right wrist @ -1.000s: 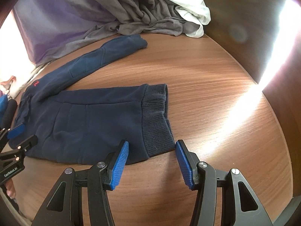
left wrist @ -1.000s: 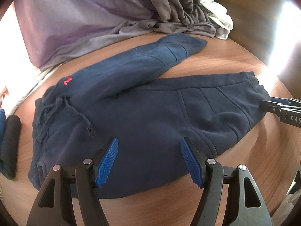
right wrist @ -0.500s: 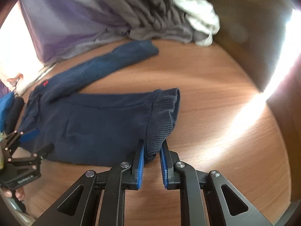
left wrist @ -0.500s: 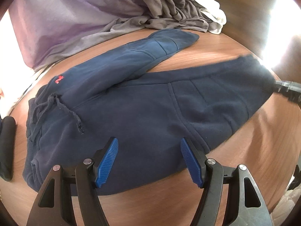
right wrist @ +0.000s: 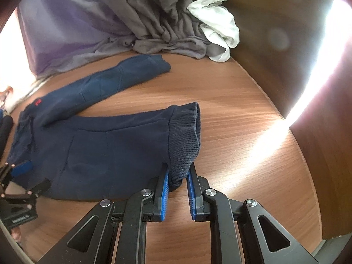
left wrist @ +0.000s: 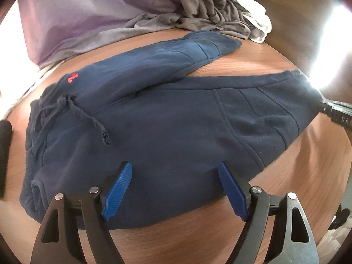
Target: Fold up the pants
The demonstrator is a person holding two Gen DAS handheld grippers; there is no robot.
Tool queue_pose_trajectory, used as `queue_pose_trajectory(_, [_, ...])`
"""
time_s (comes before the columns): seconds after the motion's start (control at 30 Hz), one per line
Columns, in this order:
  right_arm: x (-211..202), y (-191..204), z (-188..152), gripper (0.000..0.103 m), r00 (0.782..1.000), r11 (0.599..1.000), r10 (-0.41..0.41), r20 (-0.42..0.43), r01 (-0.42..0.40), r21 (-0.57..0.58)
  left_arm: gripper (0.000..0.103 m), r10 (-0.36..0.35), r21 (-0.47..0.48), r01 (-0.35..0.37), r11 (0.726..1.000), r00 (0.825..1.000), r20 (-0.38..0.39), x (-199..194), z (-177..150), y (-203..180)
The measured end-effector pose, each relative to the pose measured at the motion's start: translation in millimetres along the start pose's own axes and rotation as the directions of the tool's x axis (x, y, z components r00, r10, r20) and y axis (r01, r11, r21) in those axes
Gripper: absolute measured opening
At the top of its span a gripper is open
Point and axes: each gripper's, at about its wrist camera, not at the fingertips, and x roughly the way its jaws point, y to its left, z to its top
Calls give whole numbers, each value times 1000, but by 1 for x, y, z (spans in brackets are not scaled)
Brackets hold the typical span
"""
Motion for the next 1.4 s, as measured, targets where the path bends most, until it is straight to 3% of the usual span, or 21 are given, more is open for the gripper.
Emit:
queue_pose_trajectory(0.13, [9,1,-2,16,1000,1000,-19,-24,19,-9,82,2,-9,-2,1000,1000,3,-2,-1,1])
queue_pose_trajectory(0.23, [12,3,-3,19,999,1000,-9,-38,9,-15,79,43,7,-43,999,997,60,-18,0,0])
queue_pose_trajectory(0.27, [9,3,-3,22,1000,1000,-8,-26,8,-16,79,45,12,-47,999,995,94,-28,0,0])
queue_pose_trajectory(0.33, [-3,6,-2,44,999,999,-43,21,44,-27,80,54,11,-56,998,989,138,-43,1,3])
queue_pose_trajectory(0.37, [-15,8,-2,45,996,997,-64,59,66,-27,79,55,3,-56,998,986,160,-51,2,6])
queue_pose_trajectory(0.53, [-47,27,2,45,993,1000,29,117,-28,-5,79,60,-70,-46,996,974,217,-82,1,31])
queue_pose_trajectory(0.77, [-69,66,-6,45,980,991,134,150,-136,3,79,127,-171,-85,982,960,251,-120,-18,74])
queue_pose_trajectory(0.93, [-73,89,-13,45,975,986,163,150,-168,17,78,149,-215,-96,972,959,243,-128,-37,95])
queue_pose_trajectory(1.13, [-58,112,-25,45,979,982,176,105,-182,50,74,135,-269,-88,959,978,161,-111,-63,118])
queue_pose_trajectory(1.4, [-35,125,-41,45,985,979,169,37,-172,111,74,160,-304,-115,946,979,129,-97,-77,139])
